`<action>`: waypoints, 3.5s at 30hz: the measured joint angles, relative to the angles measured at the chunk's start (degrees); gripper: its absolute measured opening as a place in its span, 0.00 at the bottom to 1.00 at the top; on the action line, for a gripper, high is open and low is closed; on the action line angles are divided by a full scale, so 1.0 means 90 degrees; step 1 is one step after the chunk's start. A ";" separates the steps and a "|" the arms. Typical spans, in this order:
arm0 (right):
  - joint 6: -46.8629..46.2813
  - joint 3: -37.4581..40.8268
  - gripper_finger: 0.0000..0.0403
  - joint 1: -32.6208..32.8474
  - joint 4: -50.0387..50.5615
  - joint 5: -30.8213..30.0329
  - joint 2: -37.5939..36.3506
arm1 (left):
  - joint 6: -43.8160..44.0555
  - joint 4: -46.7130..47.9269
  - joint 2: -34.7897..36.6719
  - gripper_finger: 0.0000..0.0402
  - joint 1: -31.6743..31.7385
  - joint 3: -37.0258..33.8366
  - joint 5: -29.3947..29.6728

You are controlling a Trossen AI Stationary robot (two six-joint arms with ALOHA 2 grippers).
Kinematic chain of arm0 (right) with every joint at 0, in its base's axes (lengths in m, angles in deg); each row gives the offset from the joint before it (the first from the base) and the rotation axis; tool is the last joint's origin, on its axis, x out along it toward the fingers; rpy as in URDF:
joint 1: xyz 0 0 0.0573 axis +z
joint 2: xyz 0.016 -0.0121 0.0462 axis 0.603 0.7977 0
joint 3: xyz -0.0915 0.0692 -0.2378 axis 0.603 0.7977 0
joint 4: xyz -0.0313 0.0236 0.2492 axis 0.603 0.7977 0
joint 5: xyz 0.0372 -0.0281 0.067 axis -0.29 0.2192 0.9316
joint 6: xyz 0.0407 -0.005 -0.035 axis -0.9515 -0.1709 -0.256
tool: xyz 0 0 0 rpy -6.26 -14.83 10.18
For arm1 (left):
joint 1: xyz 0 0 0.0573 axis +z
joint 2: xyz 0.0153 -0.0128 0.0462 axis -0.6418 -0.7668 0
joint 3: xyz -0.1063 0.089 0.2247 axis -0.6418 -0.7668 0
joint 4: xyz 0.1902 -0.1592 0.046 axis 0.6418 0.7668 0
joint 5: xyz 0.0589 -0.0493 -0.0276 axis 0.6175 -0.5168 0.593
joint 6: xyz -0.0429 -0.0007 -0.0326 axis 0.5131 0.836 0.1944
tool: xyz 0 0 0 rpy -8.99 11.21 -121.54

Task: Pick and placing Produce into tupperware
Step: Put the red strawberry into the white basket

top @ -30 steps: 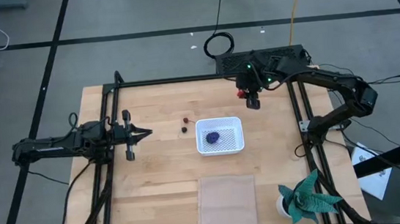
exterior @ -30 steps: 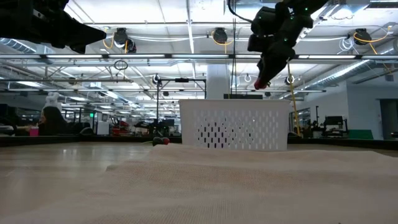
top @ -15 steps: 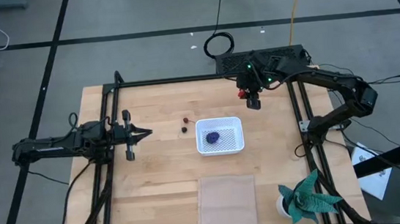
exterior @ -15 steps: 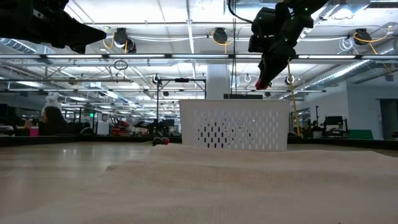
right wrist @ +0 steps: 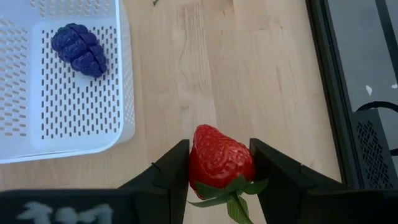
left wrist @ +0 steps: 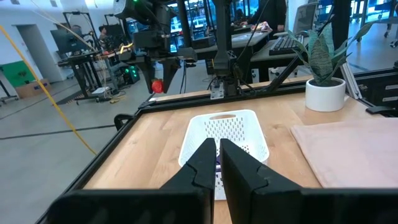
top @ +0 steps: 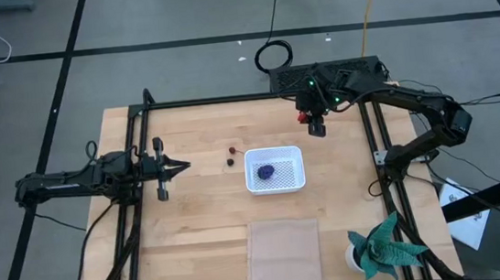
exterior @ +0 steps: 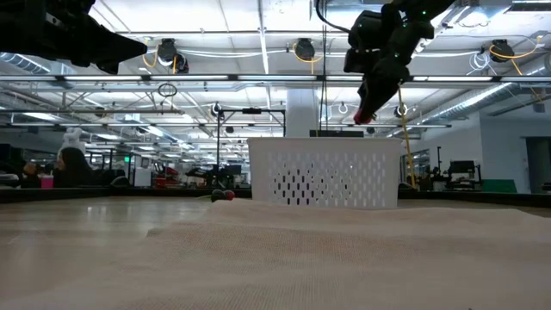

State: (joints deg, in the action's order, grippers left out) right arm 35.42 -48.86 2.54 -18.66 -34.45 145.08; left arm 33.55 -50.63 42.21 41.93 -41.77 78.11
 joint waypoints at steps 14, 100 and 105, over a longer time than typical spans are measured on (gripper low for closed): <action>-0.0040 0.0002 0.35 0.0013 0.0213 0.0000 0.0000 | 0.0000 0.0005 0.0002 0.06 0.0000 0.0000 0.0001; -0.2350 0.1435 0.33 0.1410 -0.1577 -0.0338 -0.2008 | 0.0027 0.0010 0.0000 0.06 0.0000 0.0000 0.0001; -0.2287 0.1430 0.37 0.1633 -0.2076 -0.0331 -0.1880 | 0.0024 0.0009 0.0001 0.06 0.0000 0.0000 0.0001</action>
State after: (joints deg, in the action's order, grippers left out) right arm 14.84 -35.99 17.24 -37.35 -37.43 128.16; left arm 33.77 -50.55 42.22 41.93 -41.77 78.12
